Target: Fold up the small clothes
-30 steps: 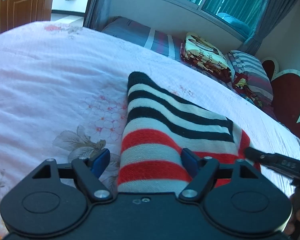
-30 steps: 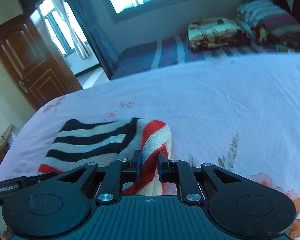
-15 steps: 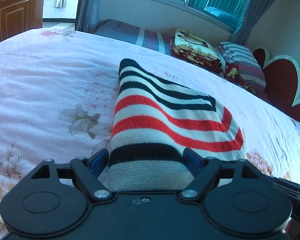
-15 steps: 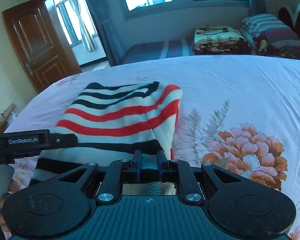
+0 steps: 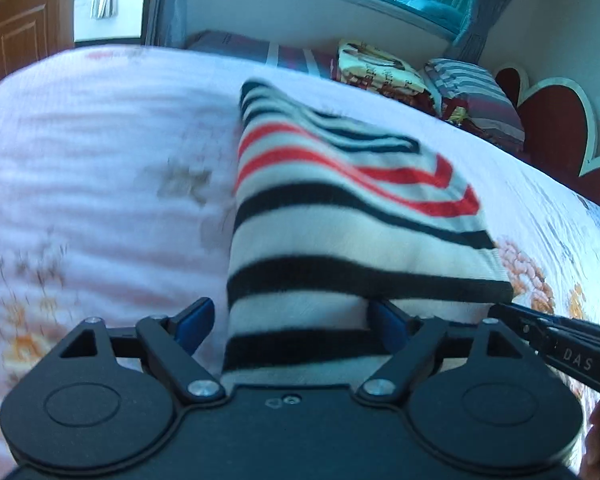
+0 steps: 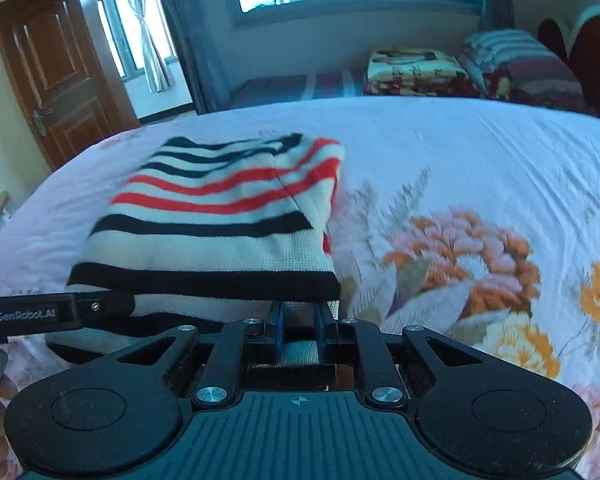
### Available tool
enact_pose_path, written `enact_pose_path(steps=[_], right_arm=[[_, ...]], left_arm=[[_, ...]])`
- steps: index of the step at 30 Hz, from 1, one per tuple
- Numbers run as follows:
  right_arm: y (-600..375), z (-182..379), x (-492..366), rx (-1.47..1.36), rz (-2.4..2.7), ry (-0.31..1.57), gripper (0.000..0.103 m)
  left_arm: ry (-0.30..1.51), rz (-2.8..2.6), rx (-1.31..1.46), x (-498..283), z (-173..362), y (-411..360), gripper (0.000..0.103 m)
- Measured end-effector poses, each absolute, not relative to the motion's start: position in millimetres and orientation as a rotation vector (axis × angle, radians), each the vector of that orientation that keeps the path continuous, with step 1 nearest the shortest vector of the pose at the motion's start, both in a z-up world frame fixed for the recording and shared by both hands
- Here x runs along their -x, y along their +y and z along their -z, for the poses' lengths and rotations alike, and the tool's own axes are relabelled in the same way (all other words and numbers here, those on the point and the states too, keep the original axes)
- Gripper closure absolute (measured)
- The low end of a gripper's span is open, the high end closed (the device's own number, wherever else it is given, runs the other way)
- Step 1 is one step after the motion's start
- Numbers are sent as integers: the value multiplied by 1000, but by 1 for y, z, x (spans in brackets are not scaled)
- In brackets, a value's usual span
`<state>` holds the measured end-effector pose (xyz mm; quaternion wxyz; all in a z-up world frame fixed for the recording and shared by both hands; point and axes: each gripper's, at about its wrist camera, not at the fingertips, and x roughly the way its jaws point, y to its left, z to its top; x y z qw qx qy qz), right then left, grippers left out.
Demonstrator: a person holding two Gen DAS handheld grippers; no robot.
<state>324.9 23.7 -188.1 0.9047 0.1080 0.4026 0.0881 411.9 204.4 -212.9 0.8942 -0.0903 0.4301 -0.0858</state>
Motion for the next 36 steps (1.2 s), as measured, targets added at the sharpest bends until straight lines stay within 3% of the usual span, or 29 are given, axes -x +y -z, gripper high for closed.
enact_pose_path(steps=[6,12,17,19,20,21,27,31,33,36], right_arm=[[23,187,-319,-204,-175,820,88],[23,180,-308,-208,-166,829,87],[18,181,-305,-245,-145,837,87],[18,181,-304,-244,-142,845,75],[19,181,-305,-237,-135,857,59],[18,182,-305,-236,-127,866,49],[11,174,-295,-292,-150,874,49],[6,160,-279,-299,-211,895,47],[2,152,-265,-312,-244,910,32],[-3,135,-238,-319,-316,910,29]], left_arm=[[896,170,154,-412,210,202,12],[913,133,133,-410,210,199,0],[940,88,106,-409,209,193,0],[944,66,91,-408,207,189,0],[944,55,79,-407,206,187,0],[944,49,68,-407,205,186,0],[1031,49,136,-403,199,188,0],[979,-12,131,-380,182,190,2],[937,-46,125,-362,168,190,2],[874,-81,104,-329,144,190,2]])
